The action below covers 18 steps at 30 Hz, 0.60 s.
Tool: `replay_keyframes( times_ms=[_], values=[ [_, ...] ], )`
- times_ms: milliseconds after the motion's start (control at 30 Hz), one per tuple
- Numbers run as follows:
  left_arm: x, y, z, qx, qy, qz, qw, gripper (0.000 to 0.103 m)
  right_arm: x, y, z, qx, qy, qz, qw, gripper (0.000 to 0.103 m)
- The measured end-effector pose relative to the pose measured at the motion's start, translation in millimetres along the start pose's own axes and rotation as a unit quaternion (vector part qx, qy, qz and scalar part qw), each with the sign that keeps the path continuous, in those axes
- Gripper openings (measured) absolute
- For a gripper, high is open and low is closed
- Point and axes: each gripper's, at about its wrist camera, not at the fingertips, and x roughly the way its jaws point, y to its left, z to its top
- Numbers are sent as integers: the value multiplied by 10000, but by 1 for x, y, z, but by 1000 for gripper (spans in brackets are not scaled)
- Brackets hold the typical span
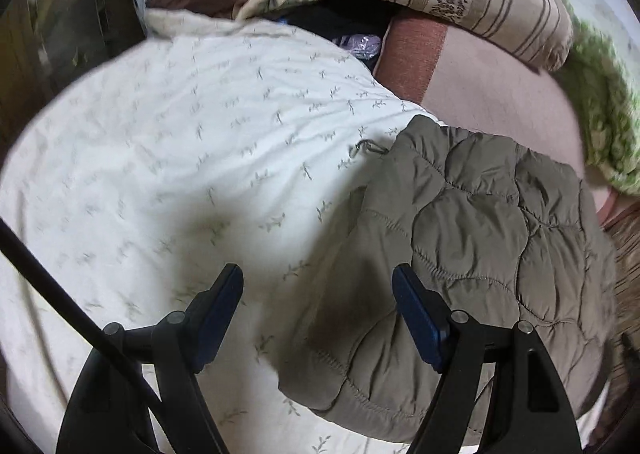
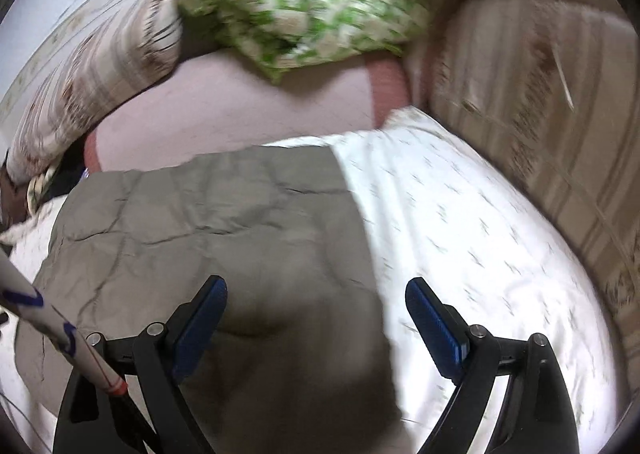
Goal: Fold large clothes
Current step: 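Grasp the folded jacket's side with both grippers and fold it over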
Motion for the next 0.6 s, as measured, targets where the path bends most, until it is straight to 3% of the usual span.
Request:
replay_keyframes(
  times_ms=[100,200,333,433,600],
  values=[
    [17,10,0,-130,187,-409,9989,76,5,-31,-6,317,249,80,9992,95],
    [39,14,3,-143,591,-1028,9928,76,21,-55,-10,741,641,472,9941,96],
    [69,11,8,-62,1069,-1804,9777,76,58,-71,-16,1170,1126,948,9822,98],
    [87,5,12,-42,1374,-2416,9606,77,78,-70,-13,1343,1296,1345,9732,98],
    [116,2,8,-132,1830,-3080,9335,89,112,-58,-9,1513,1739,2253,9466,99]
  ],
)
